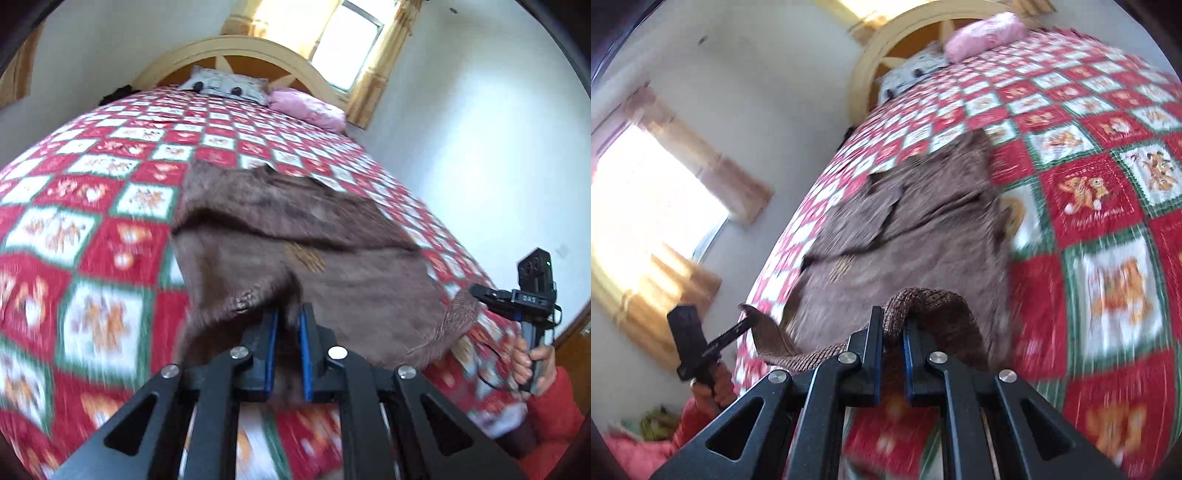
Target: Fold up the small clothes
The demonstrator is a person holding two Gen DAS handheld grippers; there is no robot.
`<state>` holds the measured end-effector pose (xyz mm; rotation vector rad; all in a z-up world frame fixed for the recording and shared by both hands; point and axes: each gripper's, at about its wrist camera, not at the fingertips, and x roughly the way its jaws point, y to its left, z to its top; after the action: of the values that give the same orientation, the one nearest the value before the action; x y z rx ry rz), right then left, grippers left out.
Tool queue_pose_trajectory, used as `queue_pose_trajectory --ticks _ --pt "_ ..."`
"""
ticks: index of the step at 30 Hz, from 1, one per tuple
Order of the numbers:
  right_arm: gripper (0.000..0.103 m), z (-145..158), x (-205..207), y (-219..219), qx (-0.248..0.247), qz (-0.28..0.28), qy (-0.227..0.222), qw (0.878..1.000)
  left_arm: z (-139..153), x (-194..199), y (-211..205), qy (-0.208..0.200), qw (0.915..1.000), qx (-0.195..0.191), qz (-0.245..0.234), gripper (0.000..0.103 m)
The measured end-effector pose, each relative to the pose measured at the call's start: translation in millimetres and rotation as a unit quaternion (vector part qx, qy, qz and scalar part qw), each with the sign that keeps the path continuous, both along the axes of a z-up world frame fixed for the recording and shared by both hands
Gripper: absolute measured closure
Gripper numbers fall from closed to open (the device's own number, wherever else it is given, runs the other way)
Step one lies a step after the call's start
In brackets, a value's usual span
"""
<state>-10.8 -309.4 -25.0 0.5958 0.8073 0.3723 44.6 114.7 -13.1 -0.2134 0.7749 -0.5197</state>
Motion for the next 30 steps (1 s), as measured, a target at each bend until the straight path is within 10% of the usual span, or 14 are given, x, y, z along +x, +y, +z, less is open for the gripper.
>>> queue_pose_trajectory --ticks 6,11,14,21,30 --pt "0.09 -38.2 44.2 -10.4 0.025 -0.025 0.056 0.998 -13.6 62.9 12.7 0.032 0.9968 0.036 0.064 0.088" --pt "0.022 -26.6 34.5 -20.3 0.086 -0.038 0.015 0.996 -9.0 66.9 30.0 0.031 0.9982 0.032 0.041 0.053" --pt "0.022 -3.9 16.3 -22.5 0.088 -0.046 -0.043 0.994 -4.0 55.6 24.3 -0.006 0.9984 0.056 0.006 0.035" --pt "0.022 21.4 -9.9 23.4 -0.162 -0.055 -0.065 0.983 -31.3 37.9 -22.8 -0.057 0.9803 0.171 -0.082 0.032" --pt "0.022 12.9 -0.3 45.1 -0.171 -0.033 -0.061 0.983 -37.6 18.9 -26.0 -0.067 0.9793 0.167 -0.093 0.049"
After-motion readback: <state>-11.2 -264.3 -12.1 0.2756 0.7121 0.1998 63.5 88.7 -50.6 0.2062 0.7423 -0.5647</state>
